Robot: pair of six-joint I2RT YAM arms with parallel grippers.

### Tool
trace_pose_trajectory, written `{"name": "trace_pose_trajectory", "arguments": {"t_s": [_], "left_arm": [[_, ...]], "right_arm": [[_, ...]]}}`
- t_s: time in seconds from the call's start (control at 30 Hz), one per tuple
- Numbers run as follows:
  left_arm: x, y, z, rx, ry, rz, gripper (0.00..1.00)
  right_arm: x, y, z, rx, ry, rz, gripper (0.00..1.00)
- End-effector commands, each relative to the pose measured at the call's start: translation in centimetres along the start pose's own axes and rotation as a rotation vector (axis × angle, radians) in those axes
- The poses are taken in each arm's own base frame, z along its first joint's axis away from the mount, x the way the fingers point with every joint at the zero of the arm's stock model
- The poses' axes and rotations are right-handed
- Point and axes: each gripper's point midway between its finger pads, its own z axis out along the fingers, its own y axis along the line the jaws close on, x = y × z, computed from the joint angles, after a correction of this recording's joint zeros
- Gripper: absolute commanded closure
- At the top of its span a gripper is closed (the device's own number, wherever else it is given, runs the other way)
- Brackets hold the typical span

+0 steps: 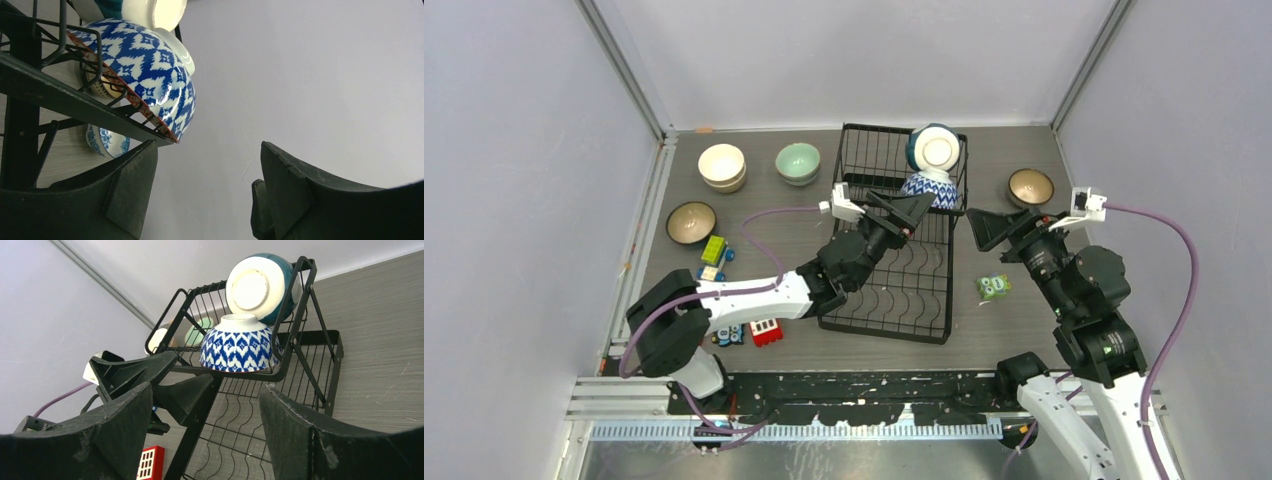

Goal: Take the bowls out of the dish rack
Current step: Pick up the bowl from the dish rack.

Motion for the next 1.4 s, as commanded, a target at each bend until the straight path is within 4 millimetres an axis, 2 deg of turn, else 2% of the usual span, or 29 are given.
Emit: {"name": "trace_pose_trajectory", "arguments": {"t_s": [0.0,0.2,0.37,0.77,1.03,1.37], "left_arm": [[-0.8,-2.3,0.2,0.069,-0.028,-0.068,0.24],[-1.1,-1.6,0.6,0.054,-0.053,-0.060,0.24],[-1.3,-1.4,1.8,0.060,-0.053,-0.056,0.27],[-0.9,-1.8,2.5,0.106,-0.043,-0.081,0.37],[-1.6,-2.0,2.7,0.114,-0.070,-0.070,0.41],[-1.8,-1.3,3.5,0.117,-0.091,-0.070,0.46]], "right_arm": [[-1.5,0.7,-0.7,-0.020,-0.050,-0.042,0.19],[-1.6,0.2,-0.6,0.007,-0.064,-0.051,0.19],[-1.9,-0.5,-0.9,0.045,-0.079,-0.081,0.19],[-1.8,-0.8,-1.0,0.057,-0.084,-0.102,0.19],[-1.4,-0.8,-0.8,0.051,-0.074,-0.095,0.18],[-0.9,-1.0,-0.7,0.053,-0.063,-0.102,0.18]]}}
